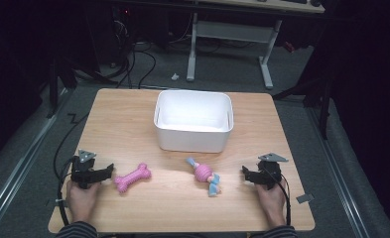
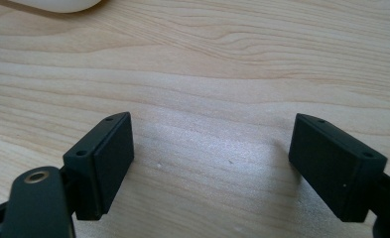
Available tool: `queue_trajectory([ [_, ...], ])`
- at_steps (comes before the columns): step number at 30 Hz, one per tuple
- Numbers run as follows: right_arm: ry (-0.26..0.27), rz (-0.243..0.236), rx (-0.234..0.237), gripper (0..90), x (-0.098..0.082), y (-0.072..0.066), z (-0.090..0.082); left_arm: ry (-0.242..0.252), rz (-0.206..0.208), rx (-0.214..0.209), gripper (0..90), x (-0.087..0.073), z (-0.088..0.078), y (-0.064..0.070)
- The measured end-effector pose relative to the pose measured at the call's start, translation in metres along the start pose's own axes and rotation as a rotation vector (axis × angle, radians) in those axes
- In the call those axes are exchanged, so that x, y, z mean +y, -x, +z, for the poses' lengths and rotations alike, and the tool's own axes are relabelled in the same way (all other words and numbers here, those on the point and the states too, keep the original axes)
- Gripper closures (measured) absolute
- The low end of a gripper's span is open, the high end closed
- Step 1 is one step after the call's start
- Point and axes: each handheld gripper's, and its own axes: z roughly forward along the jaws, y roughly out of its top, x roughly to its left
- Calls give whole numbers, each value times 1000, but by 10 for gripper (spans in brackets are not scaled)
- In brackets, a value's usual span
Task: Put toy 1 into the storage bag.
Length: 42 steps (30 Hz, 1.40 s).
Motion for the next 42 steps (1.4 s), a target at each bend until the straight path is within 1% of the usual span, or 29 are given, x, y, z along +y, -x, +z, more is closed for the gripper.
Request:
queue_trajectory([
  [7,2,7,0,210,0,0,0,2,1,-5,157,0,0,0],
  [22,9,-9,9,243,0,-1,0,-1,7,-13,156,0,-1,-2],
  [31,11,-13,12,247,0,-1,0,-4,-5,-14,171,0,-2,-2],
  [34,11,-15,13,247,0,-1,0,-3,-12,-21,184,0,-3,-2],
  [36,11,-15,13,247,0,-1,0,-8,-9,-25,197,1,-3,-1],
  [38,10,-13,12,248,0,-1,0,-20,-8,-41,202,2,-5,-1],
  [39,10,-13,12,248,0,-1,0,-20,-8,-41,217,2,-5,-1],
  [40,10,-13,13,248,0,-2,0,-26,-11,-54,224,2,-6,-1],
  [42,11,-17,14,249,0,-1,0,-29,-15,-61,234,3,-7,-1],
])
